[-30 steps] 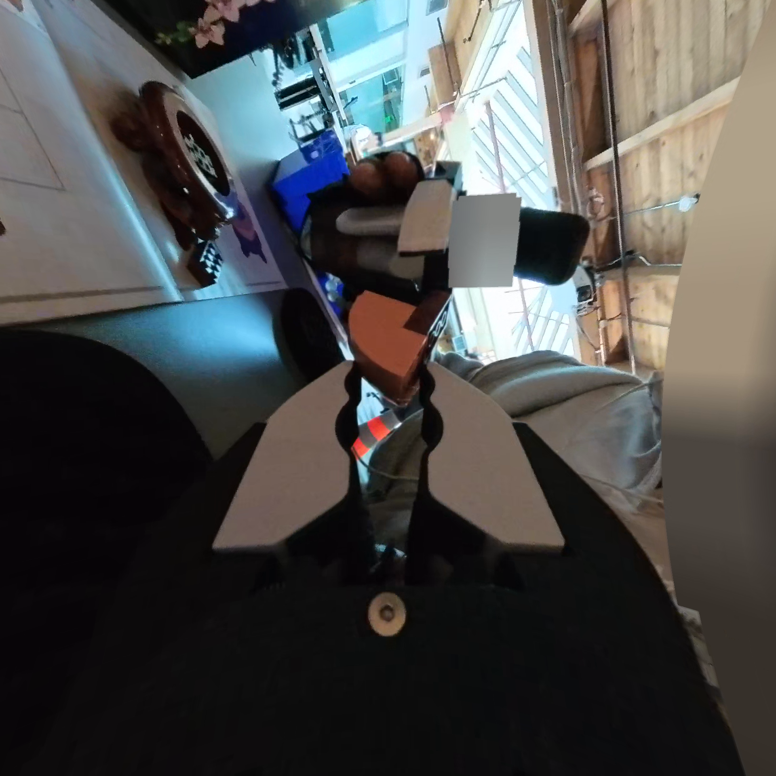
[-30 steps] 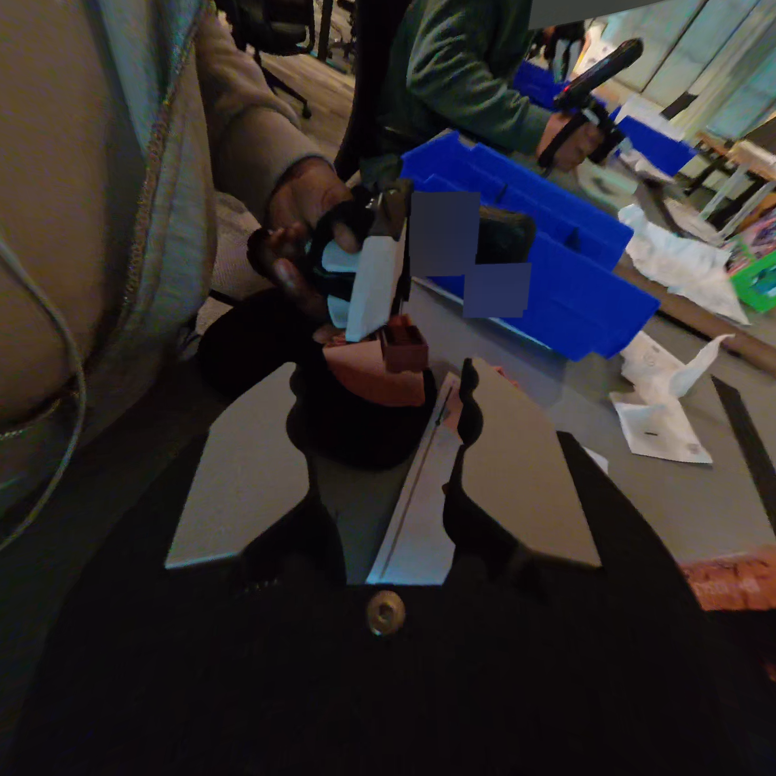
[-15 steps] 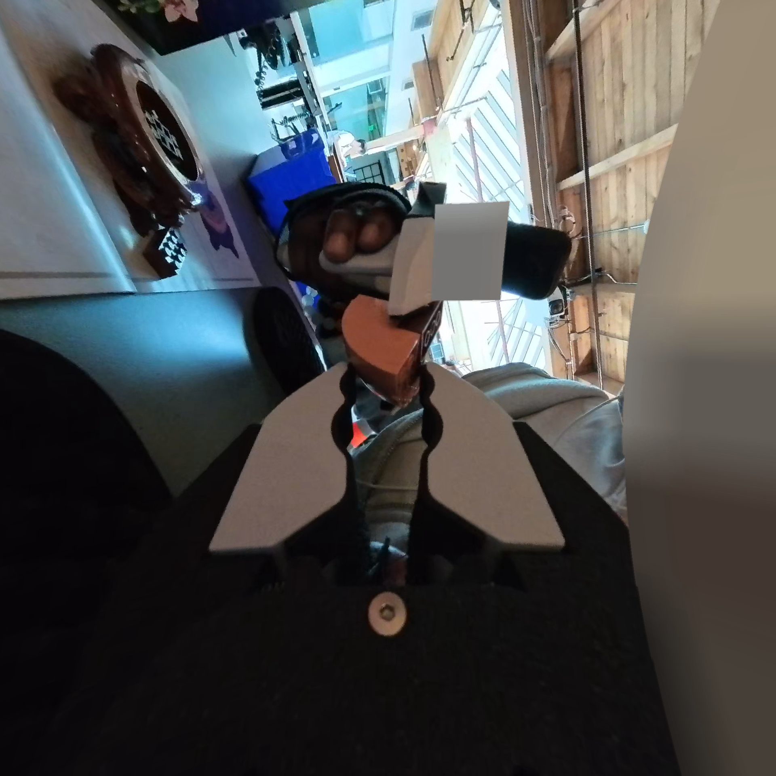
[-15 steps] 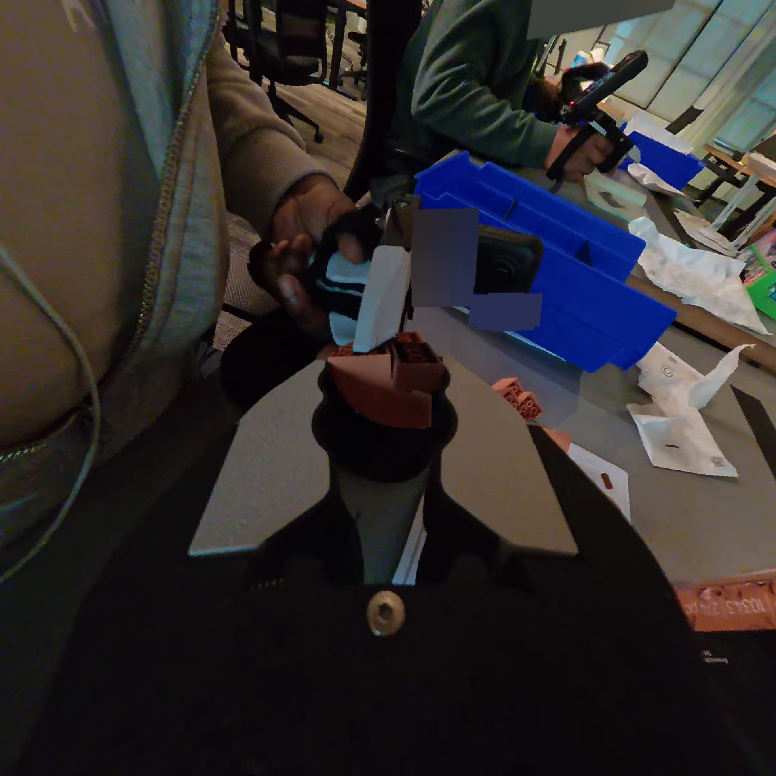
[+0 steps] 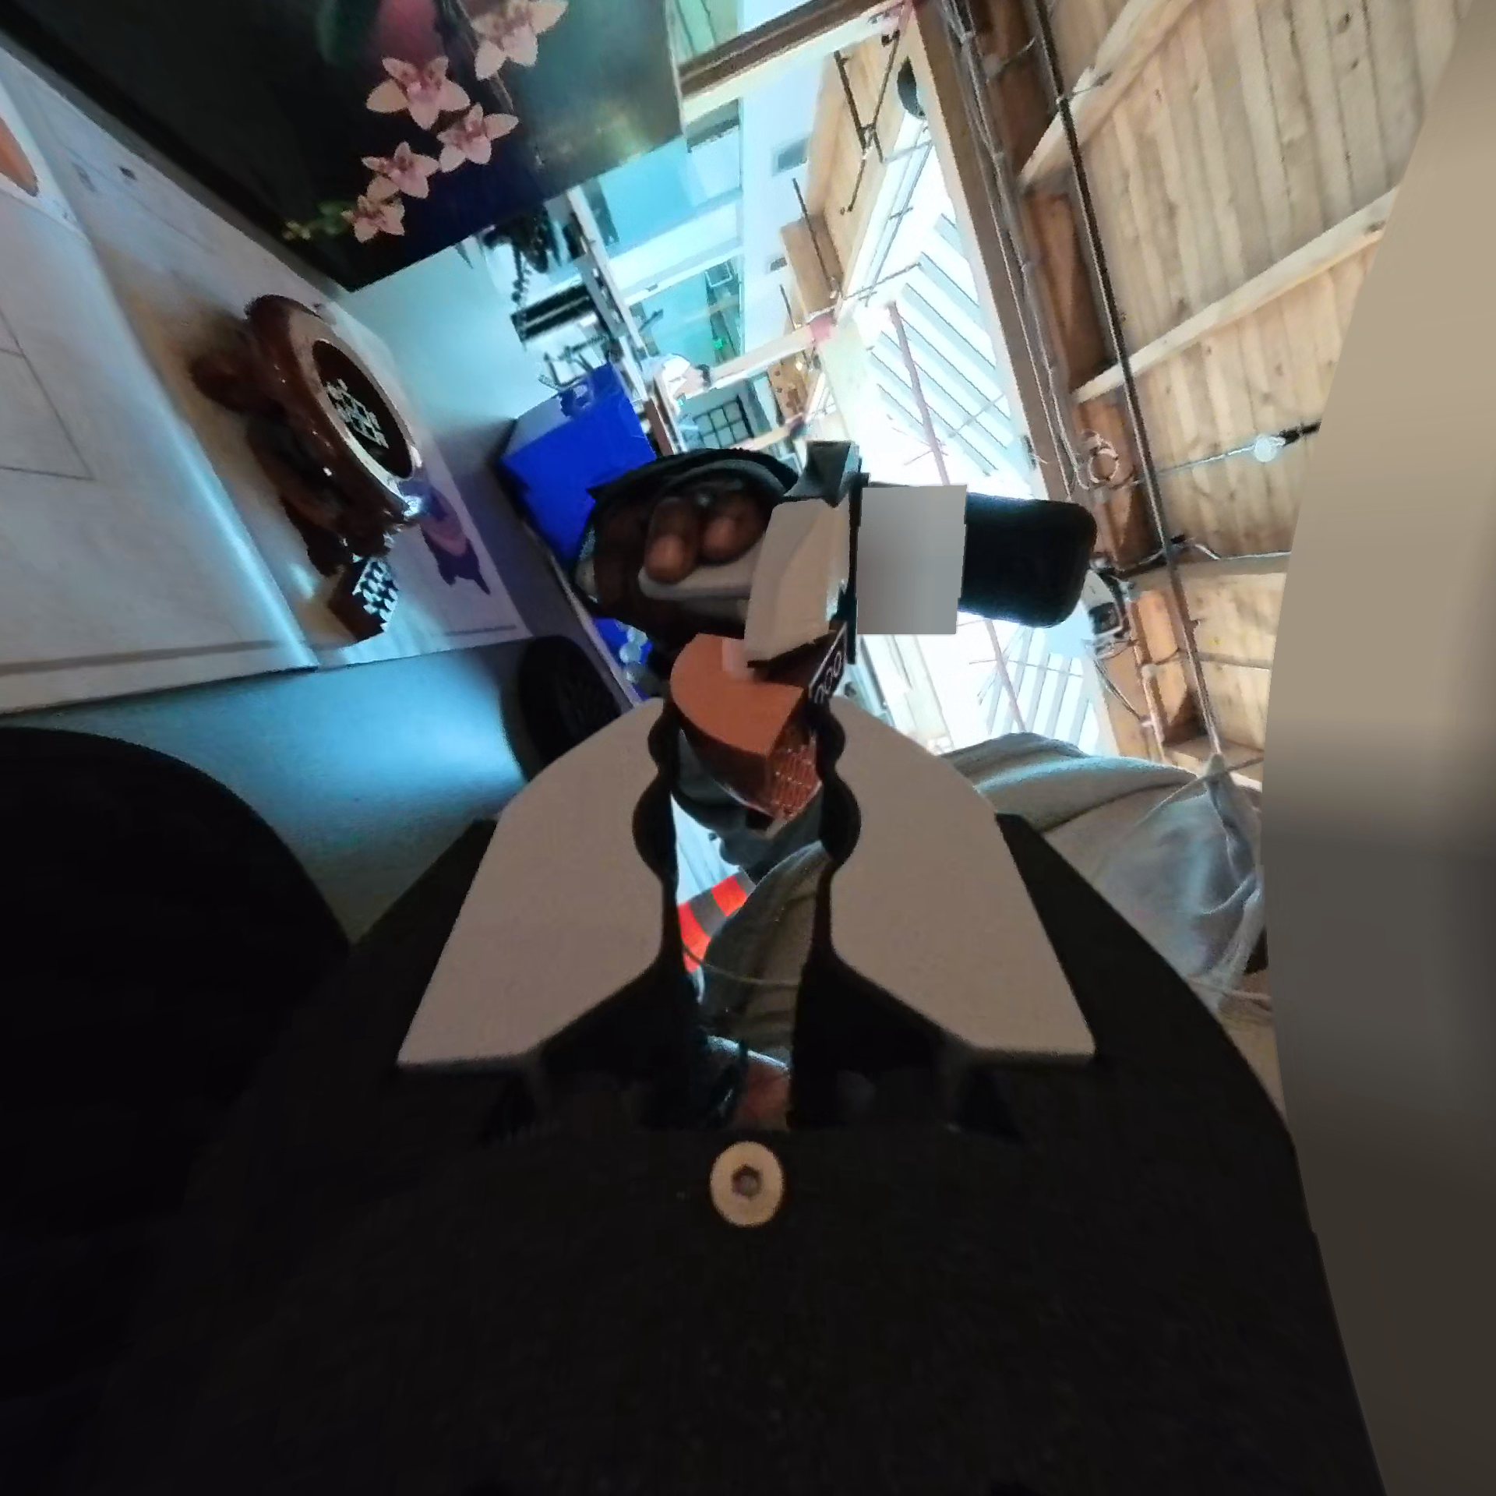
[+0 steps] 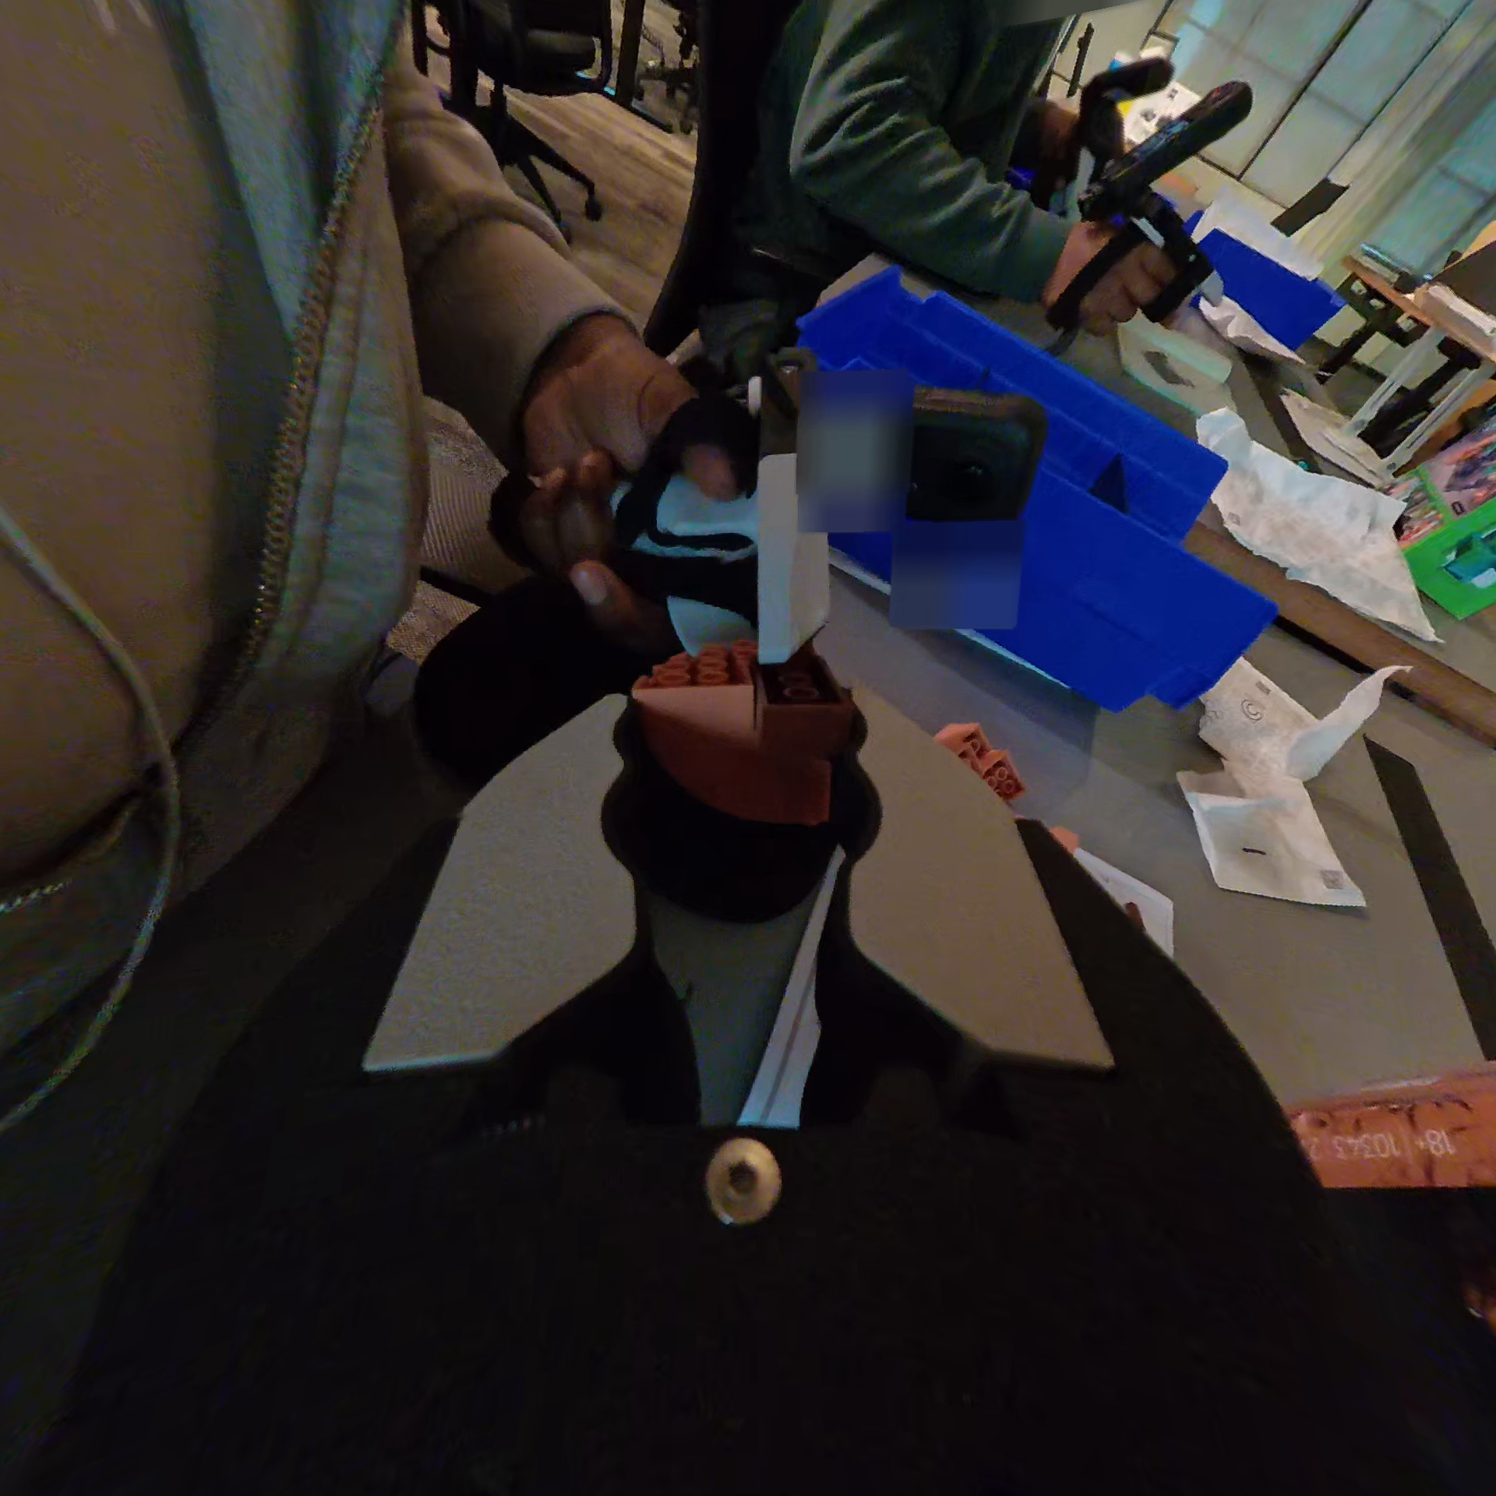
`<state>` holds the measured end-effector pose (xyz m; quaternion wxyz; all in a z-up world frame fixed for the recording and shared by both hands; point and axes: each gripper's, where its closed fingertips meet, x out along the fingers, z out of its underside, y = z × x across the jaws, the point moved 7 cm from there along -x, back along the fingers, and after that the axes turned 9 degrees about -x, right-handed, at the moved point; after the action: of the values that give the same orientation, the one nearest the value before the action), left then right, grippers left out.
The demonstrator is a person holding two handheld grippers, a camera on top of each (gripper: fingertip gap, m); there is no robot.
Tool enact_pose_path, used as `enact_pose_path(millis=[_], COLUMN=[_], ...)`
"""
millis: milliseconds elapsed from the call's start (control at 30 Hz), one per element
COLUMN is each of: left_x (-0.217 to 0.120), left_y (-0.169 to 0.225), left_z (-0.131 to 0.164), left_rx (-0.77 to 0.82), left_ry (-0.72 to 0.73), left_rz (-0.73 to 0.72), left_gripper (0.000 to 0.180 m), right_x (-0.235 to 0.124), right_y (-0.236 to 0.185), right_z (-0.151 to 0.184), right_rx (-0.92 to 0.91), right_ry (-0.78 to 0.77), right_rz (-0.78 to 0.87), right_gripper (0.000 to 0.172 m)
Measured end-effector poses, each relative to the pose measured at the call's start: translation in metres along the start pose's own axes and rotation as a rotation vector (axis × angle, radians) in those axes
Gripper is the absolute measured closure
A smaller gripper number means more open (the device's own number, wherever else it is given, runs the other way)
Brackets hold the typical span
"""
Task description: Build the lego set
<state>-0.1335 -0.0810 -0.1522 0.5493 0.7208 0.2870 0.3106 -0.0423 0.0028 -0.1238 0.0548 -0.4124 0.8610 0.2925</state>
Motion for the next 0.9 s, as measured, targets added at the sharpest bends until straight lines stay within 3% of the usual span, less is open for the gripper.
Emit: enact_pose_path(millis=[400,600,667,767,900], left_x=[0.002,0.008,0.011,0.014,0.013], left_y=[0.027,0.035,0.037,0.039,0.035], left_z=[0.006,0.008,0.009,0.009,0.011], left_rx=[0.288,0.314,0.324,0.282,0.275], left_ry=[0.033,-0.019,-0.055,-0.057,-0.044], left_rz=[0.0,0.022,0.015,0.081,0.078], left_gripper=[0.15,0.149,0.135,0.147,0.148], right_x=[-0.008,-0.014,-0.014,-0.012,-0.011], right_y=[-0.004,-0.008,-0.009,-0.007,-0.008], right_z=[-0.028,-0.034,-0.038,-0.039,-0.037], right_rx=[-0.204,-0.294,-0.31,-0.323,-0.31], right_ry=[-0.022,0.005,0.037,0.019,0.028], right_rz=[0.114,0.116,0.105,0.108,0.085], right_gripper=[0.129,0.129,0.129,0.129,0.128])
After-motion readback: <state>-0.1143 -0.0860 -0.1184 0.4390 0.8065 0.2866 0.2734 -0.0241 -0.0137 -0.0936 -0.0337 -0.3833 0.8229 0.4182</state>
